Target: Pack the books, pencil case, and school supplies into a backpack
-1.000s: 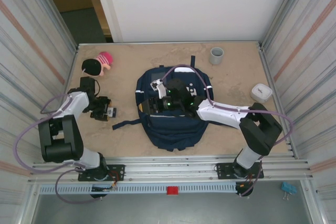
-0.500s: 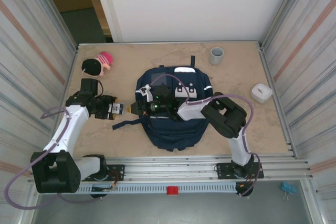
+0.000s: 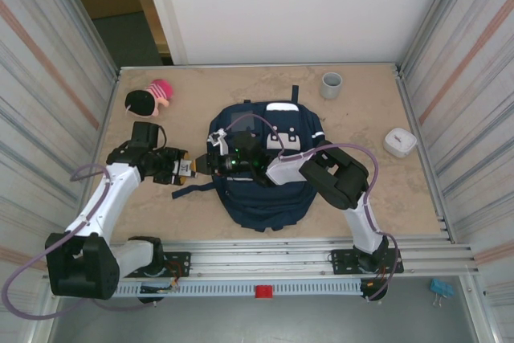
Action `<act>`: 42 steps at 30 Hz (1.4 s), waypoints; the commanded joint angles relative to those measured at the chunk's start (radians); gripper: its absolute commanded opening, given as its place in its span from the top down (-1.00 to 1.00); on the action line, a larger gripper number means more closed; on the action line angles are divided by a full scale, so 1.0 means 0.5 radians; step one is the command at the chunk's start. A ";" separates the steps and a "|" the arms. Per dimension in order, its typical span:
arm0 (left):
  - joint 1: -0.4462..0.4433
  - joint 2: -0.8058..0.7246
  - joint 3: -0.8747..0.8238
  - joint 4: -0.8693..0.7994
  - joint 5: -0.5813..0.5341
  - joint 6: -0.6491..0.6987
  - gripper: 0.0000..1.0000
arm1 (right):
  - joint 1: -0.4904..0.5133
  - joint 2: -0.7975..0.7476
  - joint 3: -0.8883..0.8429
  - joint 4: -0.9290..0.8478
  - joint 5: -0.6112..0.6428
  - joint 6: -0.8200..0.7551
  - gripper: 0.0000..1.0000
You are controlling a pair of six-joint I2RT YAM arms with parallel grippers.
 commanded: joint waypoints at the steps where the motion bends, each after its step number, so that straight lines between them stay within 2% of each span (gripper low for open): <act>1: -0.036 0.010 0.012 0.026 0.035 -0.059 0.06 | 0.034 0.008 0.052 0.121 -0.002 0.023 0.51; 5: -0.038 0.016 0.010 0.038 0.037 -0.059 0.05 | 0.033 -0.041 0.013 0.152 0.006 0.017 0.80; 9: -0.038 0.022 0.028 0.031 0.033 -0.037 0.02 | 0.033 -0.101 -0.026 0.158 0.012 -0.007 0.94; 11: -0.038 0.031 0.042 0.022 0.030 -0.019 -0.09 | 0.030 -0.136 -0.049 0.157 0.020 -0.019 0.94; 16: -0.044 0.022 0.062 -0.002 -0.017 0.060 -0.55 | -0.022 -0.290 -0.190 0.155 0.038 -0.046 0.92; 20: -0.120 -0.014 0.095 -0.085 -0.218 0.219 -0.69 | -0.146 -0.527 -0.423 0.153 0.037 -0.064 0.92; 24: -0.286 -0.077 0.140 -0.160 -0.625 0.490 -0.72 | -0.325 -0.881 -0.645 -0.079 0.022 -0.163 0.92; 27: -0.463 -0.101 0.217 -0.203 -0.987 0.759 -0.63 | -0.449 -1.206 -0.708 -0.510 0.028 -0.340 0.93; 32: -0.733 -0.084 0.362 -0.145 -1.418 1.269 -0.58 | -0.680 -1.638 -0.735 -1.190 -0.014 -0.571 0.94; 34: -0.804 -0.097 0.362 -0.020 -1.438 1.492 -0.58 | -0.765 -1.773 -0.712 -1.433 -0.058 -0.648 0.95; 36: -0.879 -0.152 0.285 0.229 -1.349 1.757 -0.58 | -0.839 -1.892 -0.700 -1.636 -0.085 -0.712 0.95; 39: -0.982 -0.251 0.131 0.584 -1.242 2.036 -0.53 | -0.964 -2.046 -0.721 -1.809 -0.129 -0.749 0.96; 42: -1.048 -0.295 0.051 0.767 -1.149 2.238 -0.53 | -1.108 -2.136 -0.729 -1.963 -0.237 -0.790 0.96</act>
